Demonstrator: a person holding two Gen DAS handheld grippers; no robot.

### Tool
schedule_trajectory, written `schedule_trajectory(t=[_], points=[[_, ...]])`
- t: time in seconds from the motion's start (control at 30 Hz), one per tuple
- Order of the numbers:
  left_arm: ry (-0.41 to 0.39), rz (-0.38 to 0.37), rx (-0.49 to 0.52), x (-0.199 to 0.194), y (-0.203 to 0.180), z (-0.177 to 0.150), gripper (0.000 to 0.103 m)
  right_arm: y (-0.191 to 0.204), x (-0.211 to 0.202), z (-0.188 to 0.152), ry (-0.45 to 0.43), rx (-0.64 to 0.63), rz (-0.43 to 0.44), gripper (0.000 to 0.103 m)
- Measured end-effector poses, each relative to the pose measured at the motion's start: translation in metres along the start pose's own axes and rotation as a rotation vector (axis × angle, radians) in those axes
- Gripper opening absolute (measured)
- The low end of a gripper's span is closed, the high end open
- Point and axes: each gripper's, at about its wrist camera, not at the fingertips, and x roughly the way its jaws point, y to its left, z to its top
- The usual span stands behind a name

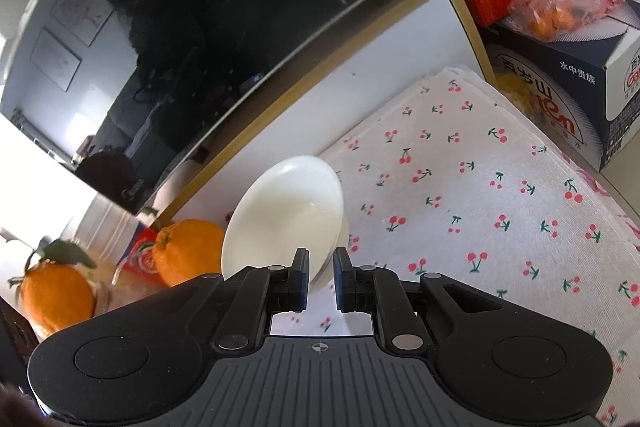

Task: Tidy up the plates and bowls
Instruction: 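Lift the small cream bowl with both grippers over the nested bowls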

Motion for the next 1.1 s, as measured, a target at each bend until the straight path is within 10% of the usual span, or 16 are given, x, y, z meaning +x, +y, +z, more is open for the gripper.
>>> schedule_trajectory(t=[1.1], points=[[-0.001, -0.046, 0.023, -0.104, -0.04, -0.048, 0.016, 0.001, -0.122, -0.028, 0.08, -0.041, 0.002, 0.014]])
